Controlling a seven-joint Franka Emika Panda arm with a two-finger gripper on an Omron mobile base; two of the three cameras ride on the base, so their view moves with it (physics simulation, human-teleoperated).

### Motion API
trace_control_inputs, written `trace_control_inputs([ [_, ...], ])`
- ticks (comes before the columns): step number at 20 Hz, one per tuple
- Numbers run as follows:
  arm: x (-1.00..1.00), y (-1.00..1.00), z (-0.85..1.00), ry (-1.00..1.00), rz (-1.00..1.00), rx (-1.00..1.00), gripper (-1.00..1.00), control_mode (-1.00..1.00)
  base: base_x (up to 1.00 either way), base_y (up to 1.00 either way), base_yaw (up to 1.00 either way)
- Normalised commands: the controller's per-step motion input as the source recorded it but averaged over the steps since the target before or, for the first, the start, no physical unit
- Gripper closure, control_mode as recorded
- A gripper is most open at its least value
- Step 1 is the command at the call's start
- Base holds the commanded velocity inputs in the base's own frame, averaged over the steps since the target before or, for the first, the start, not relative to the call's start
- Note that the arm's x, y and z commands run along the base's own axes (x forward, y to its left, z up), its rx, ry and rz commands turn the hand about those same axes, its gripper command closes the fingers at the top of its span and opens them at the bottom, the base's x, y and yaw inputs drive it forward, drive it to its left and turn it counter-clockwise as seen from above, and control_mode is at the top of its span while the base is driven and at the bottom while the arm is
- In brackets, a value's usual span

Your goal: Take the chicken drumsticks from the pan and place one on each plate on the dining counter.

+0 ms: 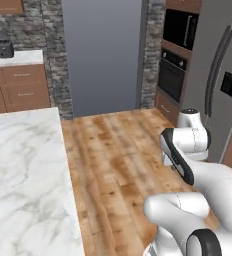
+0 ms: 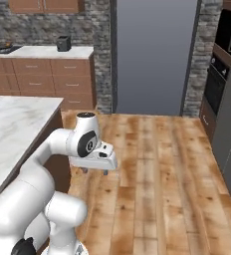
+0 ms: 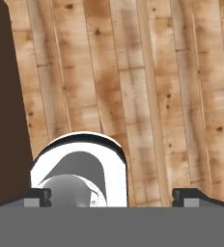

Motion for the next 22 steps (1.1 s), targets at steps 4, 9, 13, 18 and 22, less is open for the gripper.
trace_control_inputs([
  [4,0.0,0.0,0.0,0.0,0.0,0.0,-1.0,1.0,1.0,-0.27,0.19],
  [9,0.0,0.0,0.0,0.0,0.0,0.0,-1.0,1.0,1.0,-0.25,0.18],
  [13,0.0,0.0,0.0,0.0,0.0,0.0,-1.0,1.0,1.0,-0.25,0.19],
  [18,0.0,0.0,0.0,0.0,0.0,0.0,-1.0,1.0,1.0,-0.23,0.2],
  [22,0.0,0.0,0.0,0.0,0.0,0.0,-1.0,1.0,1.0,-0.2,0.23],
])
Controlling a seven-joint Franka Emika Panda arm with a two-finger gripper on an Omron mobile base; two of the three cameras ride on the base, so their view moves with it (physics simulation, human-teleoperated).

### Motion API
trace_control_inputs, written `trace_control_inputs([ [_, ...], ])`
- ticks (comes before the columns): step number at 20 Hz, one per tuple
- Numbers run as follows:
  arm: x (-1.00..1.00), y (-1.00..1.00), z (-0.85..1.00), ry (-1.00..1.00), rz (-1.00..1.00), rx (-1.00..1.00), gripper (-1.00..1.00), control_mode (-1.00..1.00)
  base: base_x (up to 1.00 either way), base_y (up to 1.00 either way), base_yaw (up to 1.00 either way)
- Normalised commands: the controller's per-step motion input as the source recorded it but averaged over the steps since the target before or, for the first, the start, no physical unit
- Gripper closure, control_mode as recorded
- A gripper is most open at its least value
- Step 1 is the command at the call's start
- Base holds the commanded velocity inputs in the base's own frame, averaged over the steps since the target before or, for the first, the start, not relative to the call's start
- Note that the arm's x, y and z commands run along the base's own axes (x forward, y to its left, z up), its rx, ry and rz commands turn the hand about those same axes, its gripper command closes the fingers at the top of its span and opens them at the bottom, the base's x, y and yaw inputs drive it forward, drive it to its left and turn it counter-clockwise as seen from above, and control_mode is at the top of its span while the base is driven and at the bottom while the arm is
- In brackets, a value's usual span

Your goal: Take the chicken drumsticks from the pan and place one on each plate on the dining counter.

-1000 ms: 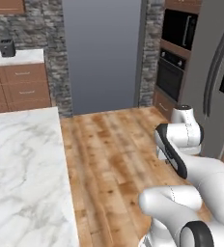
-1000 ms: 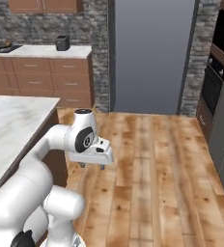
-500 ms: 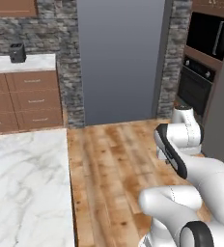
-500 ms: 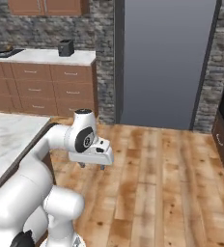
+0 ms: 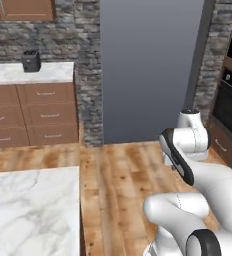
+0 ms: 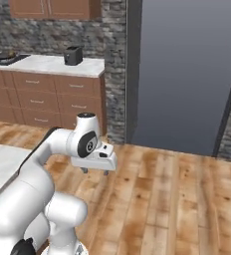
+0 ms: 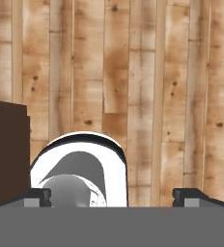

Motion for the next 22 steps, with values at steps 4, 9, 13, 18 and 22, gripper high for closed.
trace_control_inputs([
  [4,0.0,0.0,0.0,0.0,0.0,0.0,-1.0,1.0,1.0,-0.18,0.26],
  [9,0.0,0.0,0.0,0.0,0.0,0.0,-1.0,1.0,1.0,-0.1,0.38],
  [13,0.0,0.0,0.0,0.0,0.0,0.0,-1.0,1.0,1.0,-0.08,0.47],
  [18,0.0,0.0,0.0,0.0,0.0,0.0,-1.0,1.0,1.0,-0.06,0.55],
  [22,0.0,0.0,0.0,0.0,0.0,0.0,-1.0,1.0,1.0,-0.06,0.58],
])
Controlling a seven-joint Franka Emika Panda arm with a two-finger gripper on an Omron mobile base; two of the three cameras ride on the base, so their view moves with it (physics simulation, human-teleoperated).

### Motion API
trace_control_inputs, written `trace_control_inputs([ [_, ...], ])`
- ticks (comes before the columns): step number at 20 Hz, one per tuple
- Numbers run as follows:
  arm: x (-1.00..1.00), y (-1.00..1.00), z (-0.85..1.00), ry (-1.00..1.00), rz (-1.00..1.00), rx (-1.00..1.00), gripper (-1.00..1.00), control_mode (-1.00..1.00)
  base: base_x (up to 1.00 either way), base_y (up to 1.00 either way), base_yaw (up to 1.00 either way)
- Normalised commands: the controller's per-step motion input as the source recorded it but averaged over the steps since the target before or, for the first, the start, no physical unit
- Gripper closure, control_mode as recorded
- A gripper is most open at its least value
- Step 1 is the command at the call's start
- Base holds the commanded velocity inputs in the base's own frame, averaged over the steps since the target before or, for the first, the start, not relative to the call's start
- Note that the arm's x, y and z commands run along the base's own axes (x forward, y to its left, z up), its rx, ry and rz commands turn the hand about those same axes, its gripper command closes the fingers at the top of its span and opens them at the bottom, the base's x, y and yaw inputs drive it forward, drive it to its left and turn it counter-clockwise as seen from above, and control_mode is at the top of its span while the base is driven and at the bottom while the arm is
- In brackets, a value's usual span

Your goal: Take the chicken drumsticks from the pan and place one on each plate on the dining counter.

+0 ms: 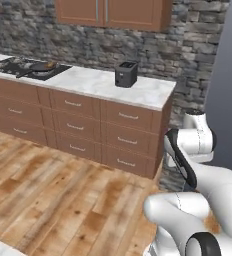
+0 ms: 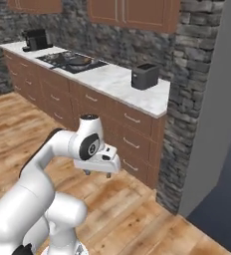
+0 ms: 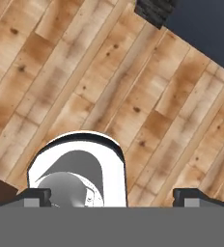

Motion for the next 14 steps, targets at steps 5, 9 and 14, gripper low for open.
trace_control_inputs([
  [5,0.0,0.0,0.0,0.0,0.0,0.0,-1.0,1.0,0.97,-0.04,0.63],
  [9,0.0,0.0,0.0,0.0,0.0,0.0,-1.0,1.0,1.0,-0.06,0.42],
  [14,0.0,0.0,0.0,0.0,0.0,0.0,-1.0,1.0,1.0,-0.02,0.36],
])
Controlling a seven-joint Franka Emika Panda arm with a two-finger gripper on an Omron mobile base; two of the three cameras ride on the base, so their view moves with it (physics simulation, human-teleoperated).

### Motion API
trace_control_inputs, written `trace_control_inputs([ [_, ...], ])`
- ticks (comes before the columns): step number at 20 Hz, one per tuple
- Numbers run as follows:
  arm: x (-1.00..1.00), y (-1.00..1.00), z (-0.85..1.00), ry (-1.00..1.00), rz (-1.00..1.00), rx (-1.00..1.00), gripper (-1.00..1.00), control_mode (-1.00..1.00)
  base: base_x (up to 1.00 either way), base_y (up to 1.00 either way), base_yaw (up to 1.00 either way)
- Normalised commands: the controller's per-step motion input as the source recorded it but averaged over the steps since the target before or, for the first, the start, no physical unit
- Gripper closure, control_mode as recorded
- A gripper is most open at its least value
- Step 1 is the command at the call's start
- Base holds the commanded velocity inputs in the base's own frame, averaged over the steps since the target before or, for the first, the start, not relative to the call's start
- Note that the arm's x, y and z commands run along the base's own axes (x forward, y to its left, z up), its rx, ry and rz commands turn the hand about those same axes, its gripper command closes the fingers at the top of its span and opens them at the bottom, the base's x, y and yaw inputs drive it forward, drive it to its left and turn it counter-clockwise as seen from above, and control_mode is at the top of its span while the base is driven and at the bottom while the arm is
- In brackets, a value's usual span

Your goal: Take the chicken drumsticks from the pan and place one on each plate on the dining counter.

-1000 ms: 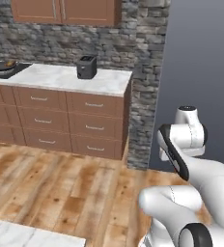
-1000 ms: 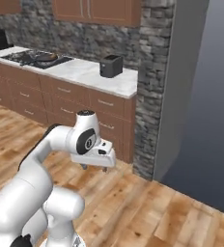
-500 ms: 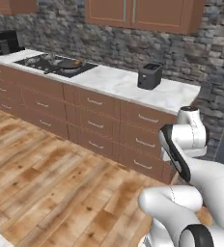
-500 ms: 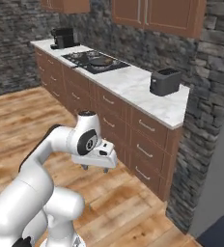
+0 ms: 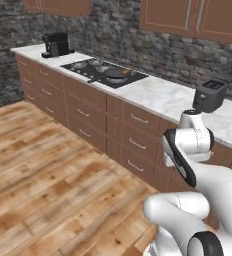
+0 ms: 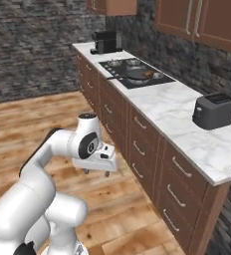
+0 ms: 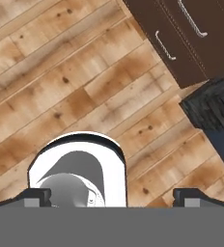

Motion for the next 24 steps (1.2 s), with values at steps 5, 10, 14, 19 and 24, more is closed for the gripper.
trace_control_inputs([
  [5,0.0,0.0,0.0,0.0,0.0,0.0,-1.0,1.0,1.0,0.0,0.15],
  [10,0.0,0.0,0.0,0.0,0.0,0.0,-1.0,1.0,1.0,0.0,-0.01],
  [14,0.0,0.0,0.0,0.0,0.0,0.0,-1.0,1.0,1.0,0.11,-0.06],
  [19,0.0,0.0,0.0,0.0,0.0,0.0,-1.0,1.0,0.96,0.31,-0.26],
  [24,0.0,0.0,0.0,0.0,0.0,0.0,-1.0,1.0,0.8,0.46,-0.52],
])
